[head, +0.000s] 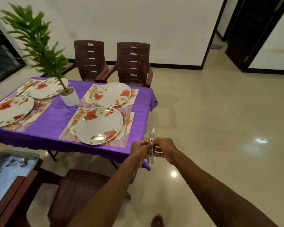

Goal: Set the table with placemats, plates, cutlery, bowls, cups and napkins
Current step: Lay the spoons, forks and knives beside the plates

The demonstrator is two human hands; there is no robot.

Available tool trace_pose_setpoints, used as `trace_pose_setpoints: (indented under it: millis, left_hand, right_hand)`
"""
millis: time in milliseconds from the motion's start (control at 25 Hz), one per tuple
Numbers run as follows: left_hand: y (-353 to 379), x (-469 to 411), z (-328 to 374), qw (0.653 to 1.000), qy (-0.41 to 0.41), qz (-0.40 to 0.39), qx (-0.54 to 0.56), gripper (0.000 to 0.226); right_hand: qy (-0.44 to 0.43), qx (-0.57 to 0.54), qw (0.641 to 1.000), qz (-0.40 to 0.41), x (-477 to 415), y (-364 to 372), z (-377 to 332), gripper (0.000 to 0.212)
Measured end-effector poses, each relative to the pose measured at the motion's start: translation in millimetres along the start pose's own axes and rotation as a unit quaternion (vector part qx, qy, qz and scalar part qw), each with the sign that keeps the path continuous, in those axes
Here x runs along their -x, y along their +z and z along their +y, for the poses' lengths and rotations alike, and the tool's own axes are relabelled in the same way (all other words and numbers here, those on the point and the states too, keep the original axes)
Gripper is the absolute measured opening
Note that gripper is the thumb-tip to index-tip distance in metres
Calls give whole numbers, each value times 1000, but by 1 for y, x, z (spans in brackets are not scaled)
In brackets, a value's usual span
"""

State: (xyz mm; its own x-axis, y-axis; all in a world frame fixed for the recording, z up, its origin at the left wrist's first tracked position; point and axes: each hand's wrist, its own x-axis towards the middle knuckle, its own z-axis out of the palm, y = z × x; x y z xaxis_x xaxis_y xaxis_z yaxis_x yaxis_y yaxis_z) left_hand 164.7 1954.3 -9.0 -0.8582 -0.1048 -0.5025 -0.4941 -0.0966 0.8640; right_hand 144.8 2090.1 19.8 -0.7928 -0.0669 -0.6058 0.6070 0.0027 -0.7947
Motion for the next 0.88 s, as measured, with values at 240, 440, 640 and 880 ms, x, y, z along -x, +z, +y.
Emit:
trace_pose_setpoints:
  millis: [240, 440, 640, 880]
  left_hand:
    - [61, -119, 75, 999, 18, 33, 21, 8]
    - [104, -229, 116, 994, 3, 92, 52, 18]
    - [161, -313, 183, 980, -13, 166, 106, 11]
    - [190, -403, 250, 946, -14, 257, 197, 22]
  right_hand:
    - [-5, -2, 999, -33, -116, -43, -102, 14]
    - [3, 29, 996, -79, -241, -79, -167, 13]
    - [26, 88, 985, -148, -349, -116, -253, 14]
    - [20, 181, 955, -235, -459, -106, -353, 9]
